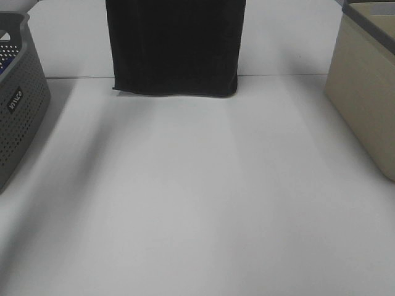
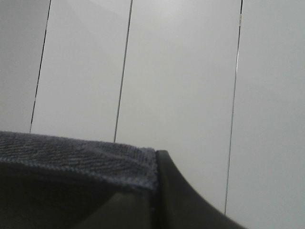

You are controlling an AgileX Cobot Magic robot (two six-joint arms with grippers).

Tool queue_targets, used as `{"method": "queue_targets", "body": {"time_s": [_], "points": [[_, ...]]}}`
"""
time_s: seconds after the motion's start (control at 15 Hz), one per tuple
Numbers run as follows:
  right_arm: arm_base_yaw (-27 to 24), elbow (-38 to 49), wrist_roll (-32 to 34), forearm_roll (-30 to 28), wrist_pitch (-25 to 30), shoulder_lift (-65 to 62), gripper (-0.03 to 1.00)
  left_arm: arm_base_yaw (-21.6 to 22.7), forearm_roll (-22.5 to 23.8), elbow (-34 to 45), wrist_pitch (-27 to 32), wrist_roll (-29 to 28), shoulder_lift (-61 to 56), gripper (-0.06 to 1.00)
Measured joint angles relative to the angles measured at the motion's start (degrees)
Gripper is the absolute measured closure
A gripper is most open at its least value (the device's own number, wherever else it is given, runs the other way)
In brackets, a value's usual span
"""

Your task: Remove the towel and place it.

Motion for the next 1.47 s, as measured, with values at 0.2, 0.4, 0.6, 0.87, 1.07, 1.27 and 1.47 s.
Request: {"method": "queue_targets", "body": {"time_s": [0.2, 0.4, 0.6, 0.87, 1.07, 1.27, 1.47], "points": [[0.00, 0.00, 0.00, -0.11, 0.29, 0.00, 0.95, 0.06, 0.40, 0.00, 0.29, 0.06, 0.00, 0.94], [0.00, 0.00, 0.00, -0.11, 1.43, -0.06, 0.95, 0.06, 0.86, 0.00, 0.80, 0.06, 0.00, 0.94], [0.00, 0.00, 1.43, -0.11, 6.47, -0.57, 0.95, 0.06, 2.58, 0.00, 1.78, -3.21, 0.00, 0.94], [0.17, 0.00, 5.50, 2.41, 30.54, -4.13, 0.95, -1.09, 20.23, 1.66, 10.49, -31.51, -0.11, 0.94], [0.17, 0.00, 3.21, 8.02, 42.51, -8.02, 0.95, -4.35, 30.37, 2.01, 19.77, -45.72, -2.12, 0.94], [0.17, -0.06, -4.53, 16.96, 53.17, -12.09, 0.95, -9.80, 21.03, 1.89, 39.19, -45.95, -5.44, 0.94], [0.17, -0.06, -7.05, 20.05, 60.28, -12.72, 0.95, -10.89, -3.84, 1.95, 58.84, -31.28, -5.56, 0.94]]}}
